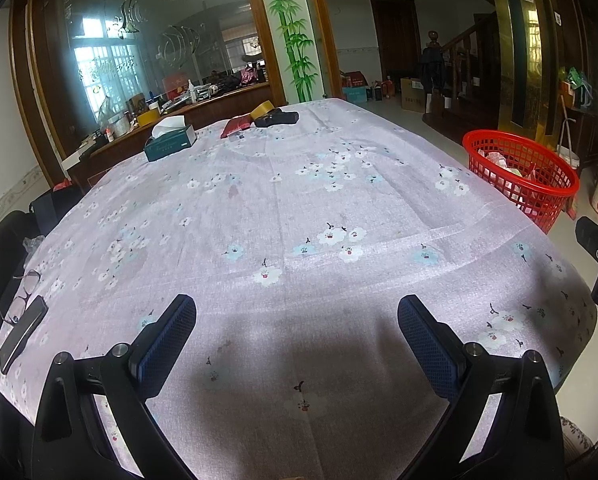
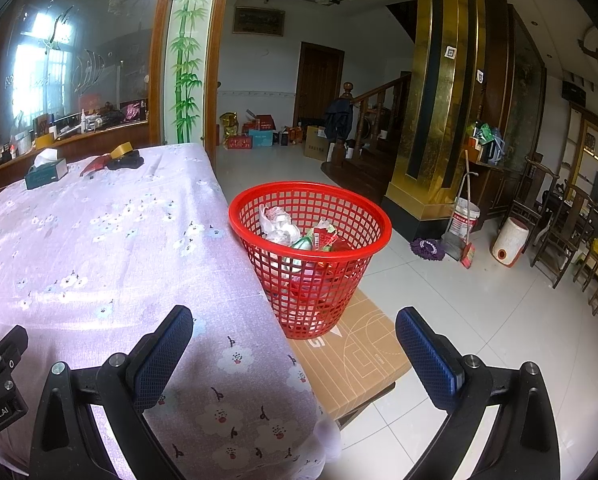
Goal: Collect trash
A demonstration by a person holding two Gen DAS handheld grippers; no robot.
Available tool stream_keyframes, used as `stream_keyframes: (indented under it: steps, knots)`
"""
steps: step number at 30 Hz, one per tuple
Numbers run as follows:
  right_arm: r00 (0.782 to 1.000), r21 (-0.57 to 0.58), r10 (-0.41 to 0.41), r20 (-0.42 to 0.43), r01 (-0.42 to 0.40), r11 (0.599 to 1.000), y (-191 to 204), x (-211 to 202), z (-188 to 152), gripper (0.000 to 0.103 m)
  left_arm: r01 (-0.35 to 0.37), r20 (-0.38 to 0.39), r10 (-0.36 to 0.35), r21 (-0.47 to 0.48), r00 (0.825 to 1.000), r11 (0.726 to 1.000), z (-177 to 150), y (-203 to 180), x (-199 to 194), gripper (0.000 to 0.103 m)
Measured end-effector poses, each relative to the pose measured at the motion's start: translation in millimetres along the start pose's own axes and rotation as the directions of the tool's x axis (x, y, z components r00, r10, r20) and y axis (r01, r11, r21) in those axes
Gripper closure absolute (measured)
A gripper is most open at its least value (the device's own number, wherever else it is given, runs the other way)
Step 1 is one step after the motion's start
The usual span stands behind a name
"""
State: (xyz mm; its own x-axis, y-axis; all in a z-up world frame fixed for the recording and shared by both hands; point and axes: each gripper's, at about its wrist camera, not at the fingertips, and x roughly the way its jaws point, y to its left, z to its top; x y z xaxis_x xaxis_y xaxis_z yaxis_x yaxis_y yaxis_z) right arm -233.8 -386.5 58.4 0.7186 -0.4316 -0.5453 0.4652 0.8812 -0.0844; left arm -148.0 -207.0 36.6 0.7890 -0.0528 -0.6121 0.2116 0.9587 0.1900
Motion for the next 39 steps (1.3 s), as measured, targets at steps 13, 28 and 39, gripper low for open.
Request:
stream_keyframes:
  steps: [13,28,39]
  knots:
    - [1.0,-0.002,0.002,-0.002,-0.002,1.0,0.8,1.7,-2.1,0.0,-0.001,-0.001,0.001,-0.001,1.0,1.0,0.5,0.3,0.0,0.003]
    - [1.0,-0.007,0.005,-0.004,-0.005,1.0,3.2,3.6,-3.3,0.0,0.004,-0.004,-0.004,-0.004,1.0,1.0,-1.5,1.2,0.5,0.003]
    - [1.0,-0.011,0.007,-0.005,-0.007,1.0,5.6,6.3,-3.3,0.0,0.007,-0.007,-0.007,-0.008,1.0,1.0,-3.5,1.9,2.1,0.003]
